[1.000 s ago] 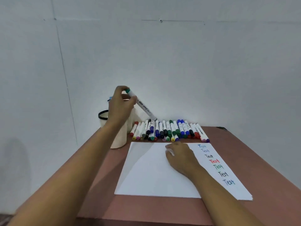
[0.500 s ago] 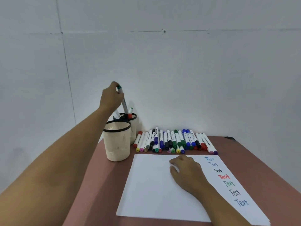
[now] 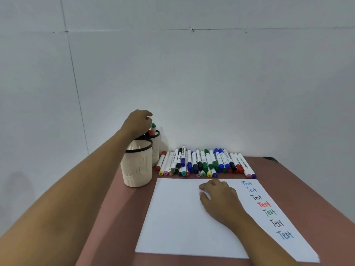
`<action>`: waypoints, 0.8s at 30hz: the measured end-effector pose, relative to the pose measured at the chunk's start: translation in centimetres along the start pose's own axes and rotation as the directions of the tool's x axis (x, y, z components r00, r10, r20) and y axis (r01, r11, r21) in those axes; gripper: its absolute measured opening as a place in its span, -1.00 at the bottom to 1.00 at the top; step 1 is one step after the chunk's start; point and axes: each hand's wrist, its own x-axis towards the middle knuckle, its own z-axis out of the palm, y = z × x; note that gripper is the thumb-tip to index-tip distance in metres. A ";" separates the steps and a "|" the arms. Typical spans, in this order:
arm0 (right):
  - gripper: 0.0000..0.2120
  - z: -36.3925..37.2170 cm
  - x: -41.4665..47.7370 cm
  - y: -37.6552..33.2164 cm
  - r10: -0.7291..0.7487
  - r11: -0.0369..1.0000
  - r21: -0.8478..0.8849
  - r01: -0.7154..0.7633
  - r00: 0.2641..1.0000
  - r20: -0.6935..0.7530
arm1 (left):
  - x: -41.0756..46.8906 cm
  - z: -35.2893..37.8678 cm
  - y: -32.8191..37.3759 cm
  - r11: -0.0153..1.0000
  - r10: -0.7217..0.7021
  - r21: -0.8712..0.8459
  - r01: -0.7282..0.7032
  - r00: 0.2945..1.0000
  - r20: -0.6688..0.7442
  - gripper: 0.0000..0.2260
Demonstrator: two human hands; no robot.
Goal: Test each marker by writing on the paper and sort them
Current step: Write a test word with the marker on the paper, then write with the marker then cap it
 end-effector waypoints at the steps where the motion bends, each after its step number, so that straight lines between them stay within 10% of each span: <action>1: -0.64 -0.1 0.0 0.0 0.002 1.000 0.002 -0.002 1.000 0.005 | -0.9 -0.1 0.7 0.998 0.039 -0.038 -0.042 0.997 -0.070 -0.67; 7: -0.68 -0.6 0.2 0.0 0.054 0.993 0.101 -0.056 0.998 0.018 | -8.5 2.9 5.4 0.950 0.290 -0.113 -0.292 0.956 -0.036 -0.71; 14: -0.71 -1.2 0.0 -0.5 0.081 0.992 0.103 -0.078 0.996 -0.025 | -15.3 10.2 4.2 0.968 0.225 0.009 -0.249 0.892 0.392 -0.69; 24: -0.77 -3.7 5.5 -2.5 0.060 0.991 0.127 -0.051 0.996 -0.063 | -15.4 11.0 3.6 0.971 0.213 0.007 -0.239 0.879 0.425 -0.72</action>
